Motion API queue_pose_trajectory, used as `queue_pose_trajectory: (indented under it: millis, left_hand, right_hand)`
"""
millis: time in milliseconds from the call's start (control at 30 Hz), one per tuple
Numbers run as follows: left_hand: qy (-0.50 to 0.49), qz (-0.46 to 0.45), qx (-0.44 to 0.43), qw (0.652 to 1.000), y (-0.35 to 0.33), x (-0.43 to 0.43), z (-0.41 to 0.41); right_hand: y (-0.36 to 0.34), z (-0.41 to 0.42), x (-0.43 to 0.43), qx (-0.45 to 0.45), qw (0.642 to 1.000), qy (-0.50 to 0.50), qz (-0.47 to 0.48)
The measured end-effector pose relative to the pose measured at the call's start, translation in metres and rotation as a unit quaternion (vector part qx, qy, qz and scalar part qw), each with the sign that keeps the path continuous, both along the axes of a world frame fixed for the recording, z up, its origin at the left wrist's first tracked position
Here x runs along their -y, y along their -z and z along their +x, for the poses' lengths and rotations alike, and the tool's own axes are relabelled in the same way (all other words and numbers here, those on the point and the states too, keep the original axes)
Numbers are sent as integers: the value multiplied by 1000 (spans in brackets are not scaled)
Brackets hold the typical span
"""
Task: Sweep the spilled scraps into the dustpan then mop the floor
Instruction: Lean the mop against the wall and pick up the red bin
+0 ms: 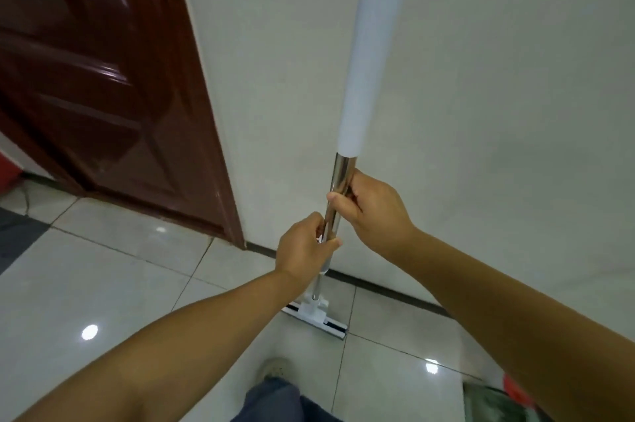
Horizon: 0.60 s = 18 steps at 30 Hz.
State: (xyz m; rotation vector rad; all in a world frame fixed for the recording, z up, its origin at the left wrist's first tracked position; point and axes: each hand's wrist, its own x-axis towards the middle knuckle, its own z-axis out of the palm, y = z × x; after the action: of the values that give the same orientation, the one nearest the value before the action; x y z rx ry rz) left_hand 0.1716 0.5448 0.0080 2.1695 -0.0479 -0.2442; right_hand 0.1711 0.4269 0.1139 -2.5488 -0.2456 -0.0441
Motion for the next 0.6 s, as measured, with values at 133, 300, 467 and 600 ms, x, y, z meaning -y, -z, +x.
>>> queue_pose_trajectory:
  millis: [133, 300, 467, 600]
  left_hand:
    - [48, -6, -12, 999, 7, 42, 29]
    - [94, 9, 16, 995, 17, 83, 59]
    - [126, 9, 20, 992, 26, 113, 88]
    - [123, 10, 30, 992, 28, 130, 109]
  right_hand:
    - [1, 21, 37, -28, 998, 57, -4]
    - [8, 46, 77, -57, 993, 104, -14]
    - [14, 66, 107, -77, 985, 154, 3]
    - [14, 79, 124, -82, 974, 208, 44]
